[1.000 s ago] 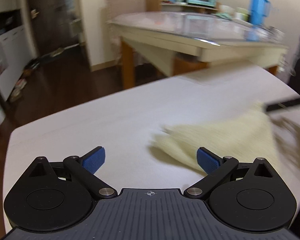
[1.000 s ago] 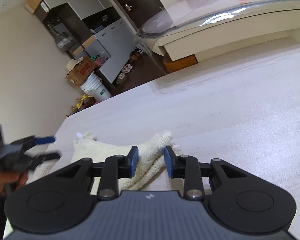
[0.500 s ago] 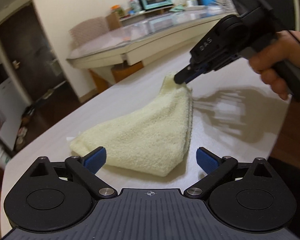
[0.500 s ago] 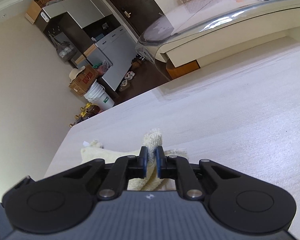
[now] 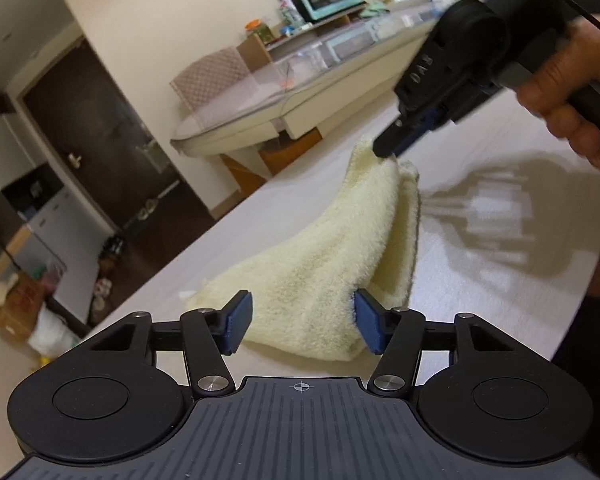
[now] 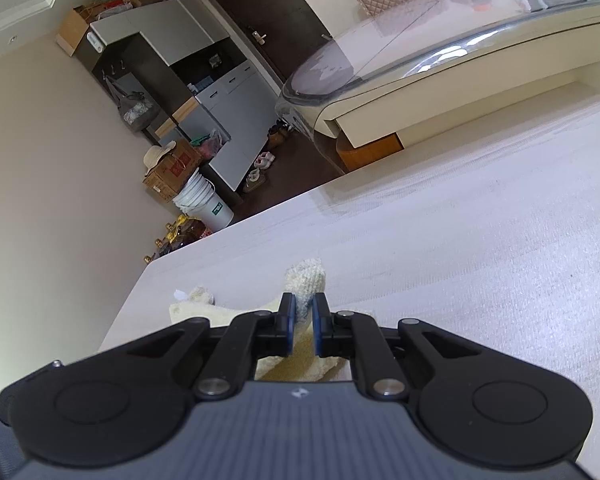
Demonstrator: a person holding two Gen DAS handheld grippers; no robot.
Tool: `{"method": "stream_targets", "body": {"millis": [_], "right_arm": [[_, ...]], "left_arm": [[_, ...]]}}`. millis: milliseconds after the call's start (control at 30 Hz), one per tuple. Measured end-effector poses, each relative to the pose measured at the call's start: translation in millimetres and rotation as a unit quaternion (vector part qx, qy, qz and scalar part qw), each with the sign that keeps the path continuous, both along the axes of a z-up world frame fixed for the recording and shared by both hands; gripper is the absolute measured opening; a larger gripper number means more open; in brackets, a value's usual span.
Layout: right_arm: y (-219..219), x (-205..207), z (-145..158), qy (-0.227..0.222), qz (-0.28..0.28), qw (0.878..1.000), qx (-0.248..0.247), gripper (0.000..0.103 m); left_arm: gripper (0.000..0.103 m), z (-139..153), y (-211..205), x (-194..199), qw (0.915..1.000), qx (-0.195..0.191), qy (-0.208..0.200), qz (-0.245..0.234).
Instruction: Fold towel
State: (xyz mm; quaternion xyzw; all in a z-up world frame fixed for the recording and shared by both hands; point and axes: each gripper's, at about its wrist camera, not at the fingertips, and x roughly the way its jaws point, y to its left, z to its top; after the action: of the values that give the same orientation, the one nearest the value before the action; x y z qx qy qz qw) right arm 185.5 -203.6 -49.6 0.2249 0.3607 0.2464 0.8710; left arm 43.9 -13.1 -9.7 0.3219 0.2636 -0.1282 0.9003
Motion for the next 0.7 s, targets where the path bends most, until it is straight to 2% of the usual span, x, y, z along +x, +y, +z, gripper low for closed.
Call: {"method": "stream_targets", "body": {"millis": [133,267,433,567,700], "right_arm": [[2.3,0.1,0.3,-0.003,0.002,1.000,0.001,0.011],[2.0,-0.2,2.1,-0.007,-0.001,1.000,0.007,0.011],[-4.4,-15.2,3.0,-0.012,-0.002,1.000,0.027,0.013],[-5.2,-41.9,9.1,-0.020,0.022,0.999,0.044,0.013],[23.4,-59.6,4.5,-0.016,0.086,0.996,0.007,0.013]], "left_arm": [[0.056,1.8,-1.9,-5.5,0.9991,0.033,-0.027,0.001],[0.056,6.5,0.7,3.8,0.9989,0.033,-0.031,0.009],[0.059,8.8,6.6,14.2,0.9996,0.015,-0.020,0.016],[0.059,8.2,12.5,19.5,0.9997,0.003,-0.014,0.021],[0.059,10.0,15.8,20.4,0.9995,-0.023,-0.004,0.019]]}}
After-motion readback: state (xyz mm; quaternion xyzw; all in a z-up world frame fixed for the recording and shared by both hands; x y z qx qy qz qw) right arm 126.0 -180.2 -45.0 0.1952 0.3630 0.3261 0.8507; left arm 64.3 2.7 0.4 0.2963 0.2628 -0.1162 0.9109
